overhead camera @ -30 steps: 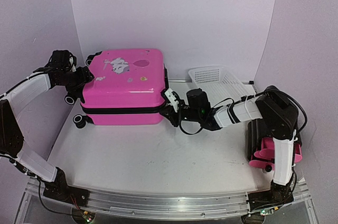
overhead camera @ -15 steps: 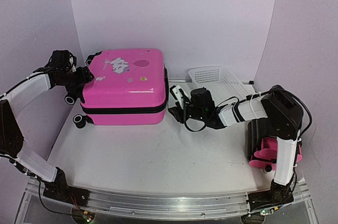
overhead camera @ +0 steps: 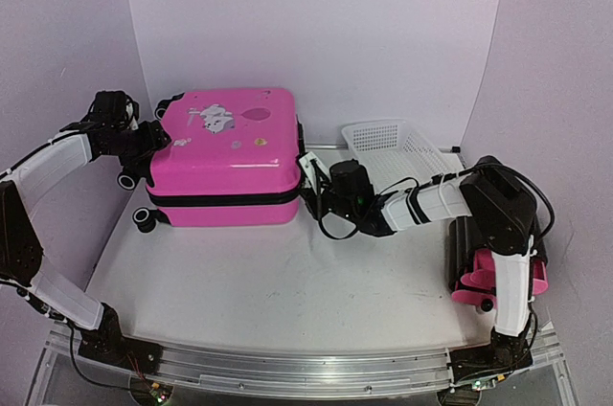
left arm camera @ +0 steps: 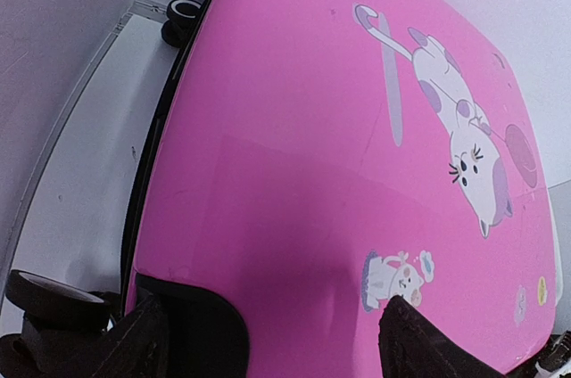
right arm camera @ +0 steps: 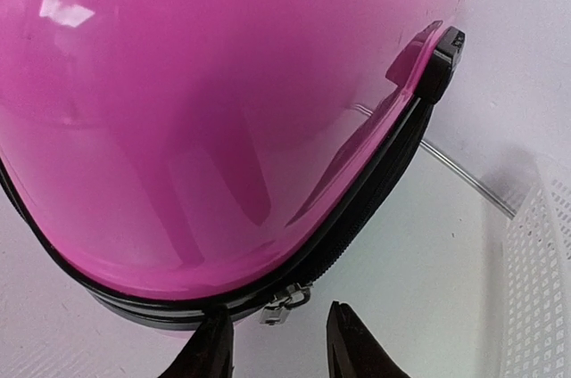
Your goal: Open, take out, and arrange the luggage
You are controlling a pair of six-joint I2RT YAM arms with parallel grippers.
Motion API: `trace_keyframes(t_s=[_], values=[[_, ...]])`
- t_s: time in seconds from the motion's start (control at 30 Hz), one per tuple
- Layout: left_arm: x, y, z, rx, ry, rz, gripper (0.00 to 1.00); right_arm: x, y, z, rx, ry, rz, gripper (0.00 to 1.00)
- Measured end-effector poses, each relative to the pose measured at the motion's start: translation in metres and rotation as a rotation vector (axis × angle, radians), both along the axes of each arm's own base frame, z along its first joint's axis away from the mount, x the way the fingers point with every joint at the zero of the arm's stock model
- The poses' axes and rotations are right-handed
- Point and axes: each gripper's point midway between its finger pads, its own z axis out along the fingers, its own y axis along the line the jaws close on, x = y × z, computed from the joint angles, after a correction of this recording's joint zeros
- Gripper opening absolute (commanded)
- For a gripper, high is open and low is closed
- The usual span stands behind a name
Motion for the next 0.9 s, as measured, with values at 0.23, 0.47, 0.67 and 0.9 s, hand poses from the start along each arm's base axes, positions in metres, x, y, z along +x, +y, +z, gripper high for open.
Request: trace_keyframes(t_s=[0.23, 0.47, 0.67, 0.9], values=[[-0.001, -0.003, 0.001, -0.002, 0.000, -0.009, 0.81, 0.017, 0.001, 0.000, 0.005, -0.033, -0.075, 0.23], [-0.002, -0.006, 0.001, -0.007, 0.002, -0.018, 0.81, 0.030, 0.001, -0.001, 0.012, -0.065, -0.127, 0.22], [-0.002, -0.006, 0.001, -0.007, 0.002, -0.018, 0.81, 0.041, -0.006, -0.004, 0.050, -0.053, -0.145, 0.21], [-0.003, -0.006, 0.000, -0.002, 0.000, -0.021, 0.82, 0.049, -0.008, -0.036, 0.053, 0.001, -0.098, 0.23]])
